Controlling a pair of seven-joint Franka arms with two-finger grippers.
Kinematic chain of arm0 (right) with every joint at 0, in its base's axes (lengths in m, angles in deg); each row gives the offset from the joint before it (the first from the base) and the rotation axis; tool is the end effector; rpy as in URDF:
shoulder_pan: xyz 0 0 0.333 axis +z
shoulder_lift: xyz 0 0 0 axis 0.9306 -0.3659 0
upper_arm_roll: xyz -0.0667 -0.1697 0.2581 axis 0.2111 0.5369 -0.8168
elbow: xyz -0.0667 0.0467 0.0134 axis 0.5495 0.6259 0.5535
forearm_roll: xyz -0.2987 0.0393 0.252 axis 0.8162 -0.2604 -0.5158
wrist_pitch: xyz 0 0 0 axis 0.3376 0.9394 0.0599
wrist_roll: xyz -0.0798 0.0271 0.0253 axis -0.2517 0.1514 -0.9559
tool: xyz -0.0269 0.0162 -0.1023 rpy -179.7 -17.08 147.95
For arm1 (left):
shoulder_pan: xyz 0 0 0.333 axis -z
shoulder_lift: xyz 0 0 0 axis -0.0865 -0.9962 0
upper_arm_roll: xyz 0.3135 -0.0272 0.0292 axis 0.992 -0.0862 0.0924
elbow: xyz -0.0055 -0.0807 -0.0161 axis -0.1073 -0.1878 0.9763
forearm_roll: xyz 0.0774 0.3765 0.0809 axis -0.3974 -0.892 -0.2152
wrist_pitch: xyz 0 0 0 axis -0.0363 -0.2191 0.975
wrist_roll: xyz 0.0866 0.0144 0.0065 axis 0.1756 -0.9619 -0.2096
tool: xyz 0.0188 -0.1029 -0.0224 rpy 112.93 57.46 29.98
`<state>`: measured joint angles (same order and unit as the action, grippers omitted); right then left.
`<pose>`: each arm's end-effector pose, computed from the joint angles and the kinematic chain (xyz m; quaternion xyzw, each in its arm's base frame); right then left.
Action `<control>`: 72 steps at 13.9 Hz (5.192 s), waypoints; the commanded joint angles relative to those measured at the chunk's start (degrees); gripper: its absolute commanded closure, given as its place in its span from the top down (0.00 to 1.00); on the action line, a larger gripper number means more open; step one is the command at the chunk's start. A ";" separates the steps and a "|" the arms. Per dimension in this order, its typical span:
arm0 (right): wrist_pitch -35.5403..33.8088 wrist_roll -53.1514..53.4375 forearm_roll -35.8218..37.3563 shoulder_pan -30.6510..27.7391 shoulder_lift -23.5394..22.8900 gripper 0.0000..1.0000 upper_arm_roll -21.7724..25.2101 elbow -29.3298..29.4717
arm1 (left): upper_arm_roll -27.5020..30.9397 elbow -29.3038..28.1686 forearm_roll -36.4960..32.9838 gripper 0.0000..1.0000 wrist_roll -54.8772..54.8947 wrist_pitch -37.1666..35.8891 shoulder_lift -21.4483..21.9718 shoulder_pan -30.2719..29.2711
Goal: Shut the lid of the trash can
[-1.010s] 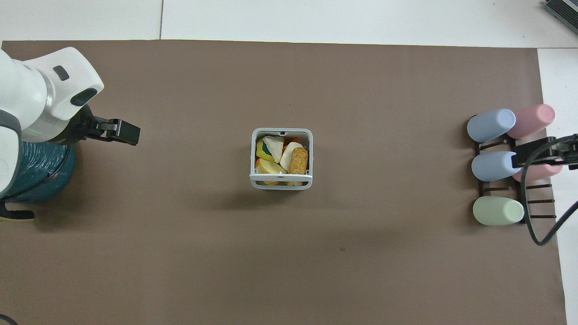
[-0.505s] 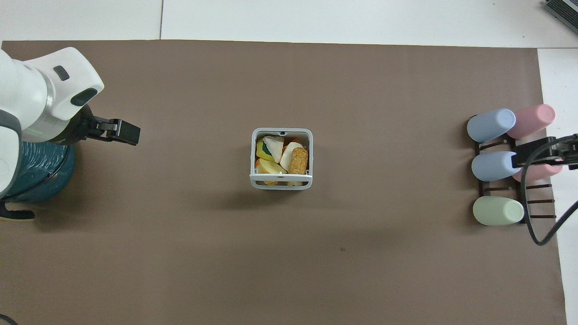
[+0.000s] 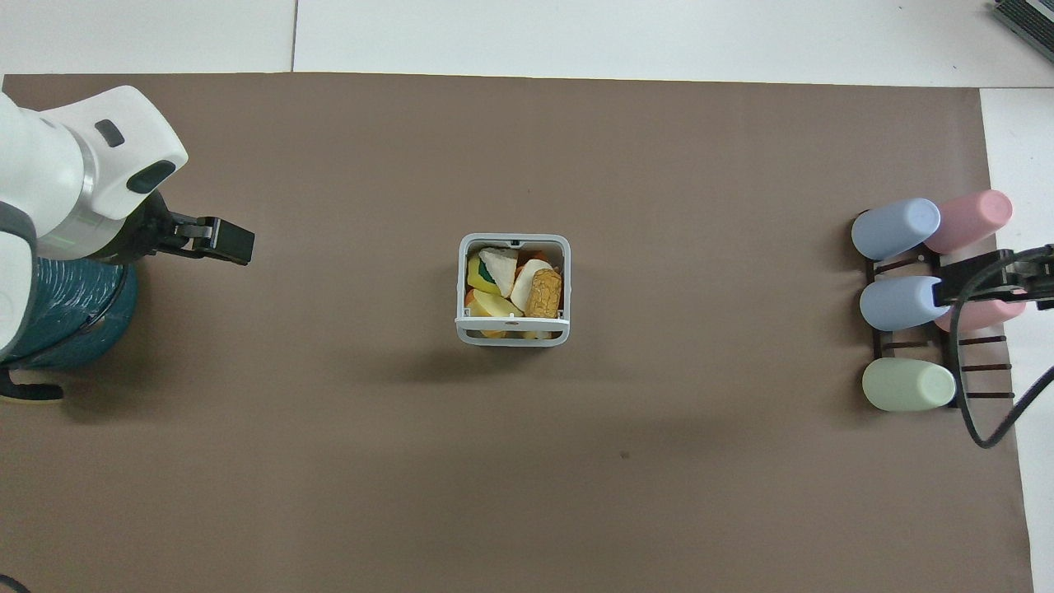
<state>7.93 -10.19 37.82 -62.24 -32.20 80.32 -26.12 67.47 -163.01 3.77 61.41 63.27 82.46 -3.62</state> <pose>0.5263 -0.0090 0.6504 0.9993 -0.0271 -0.0221 0.0111 0.5627 -0.1220 0.5910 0.9959 -0.0884 0.0168 0.0001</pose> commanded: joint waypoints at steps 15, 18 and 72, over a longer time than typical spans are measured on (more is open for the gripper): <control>0.47 -1.24 0.18 -0.15 1.27 1.00 -0.04 -1.39 | 0.39 3.51 -3.54 1.00 0.96 -3.40 -0.57 -7.06; 0.47 -1.32 0.18 -0.15 1.27 1.00 -0.04 -1.39 | 0.39 3.51 -4.68 1.00 1.40 -3.14 -0.57 -6.97; 0.47 -1.32 0.18 -0.15 1.27 1.00 -0.04 -1.39 | -0.57 -8.78 6.04 0.28 -33.30 5.64 4.61 21.75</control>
<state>7.93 -10.19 37.82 -62.23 -32.20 80.32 -26.12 65.79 -166.84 8.51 31.83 65.42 83.96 15.47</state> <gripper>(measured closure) 0.000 0.564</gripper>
